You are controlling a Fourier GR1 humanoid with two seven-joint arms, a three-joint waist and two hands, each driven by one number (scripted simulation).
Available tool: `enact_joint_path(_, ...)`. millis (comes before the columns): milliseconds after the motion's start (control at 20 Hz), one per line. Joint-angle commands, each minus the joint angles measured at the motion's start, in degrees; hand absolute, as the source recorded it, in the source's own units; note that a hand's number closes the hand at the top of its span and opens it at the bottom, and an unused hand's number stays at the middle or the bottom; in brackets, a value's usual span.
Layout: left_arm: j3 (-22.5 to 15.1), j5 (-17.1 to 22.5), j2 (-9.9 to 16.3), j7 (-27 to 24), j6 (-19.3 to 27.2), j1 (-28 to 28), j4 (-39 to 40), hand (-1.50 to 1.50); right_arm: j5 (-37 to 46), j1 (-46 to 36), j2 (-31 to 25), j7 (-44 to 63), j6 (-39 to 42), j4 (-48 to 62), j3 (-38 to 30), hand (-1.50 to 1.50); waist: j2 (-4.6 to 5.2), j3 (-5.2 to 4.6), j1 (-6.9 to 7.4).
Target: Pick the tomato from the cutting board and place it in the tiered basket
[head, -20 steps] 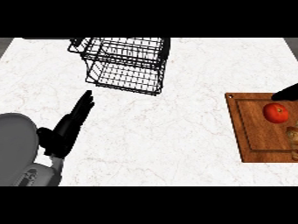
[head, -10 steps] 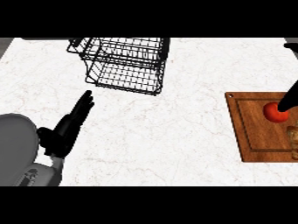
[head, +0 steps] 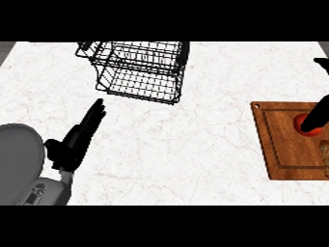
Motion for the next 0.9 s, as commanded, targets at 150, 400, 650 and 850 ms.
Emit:
enact_joint_path(150,1.1,0.3,-0.1,0.9,-1.5,1.6,-2.5,0.00,4.4,5.0,3.6,6.6,-0.4,2.4,0.7,-1.50,0.04,0.04,0.19)
enact_joint_path(400,2.4,-1.8,-1.7,2.2,-1.6,-1.5,-0.6,0.00,7.1,7.2,5.1,-0.6,-1.3,6.8,-3.6,-1.50,0.12,0.05,0.07)
enact_joint_path(650,1.8,-4.8,-4.5,2.2,-0.2,0.6,-1.6,0.00,12.0,9.8,6.3,-4.4,-2.0,9.1,-5.7,-1.50,0.14,0.05,0.14)
enact_joint_path(850,3.4,-4.1,-2.6,5.9,-2.9,2.5,-6.9,0.00,15.5,9.7,10.4,-3.7,-4.0,11.5,-7.2,-1.50,0.11,0.06,0.39)
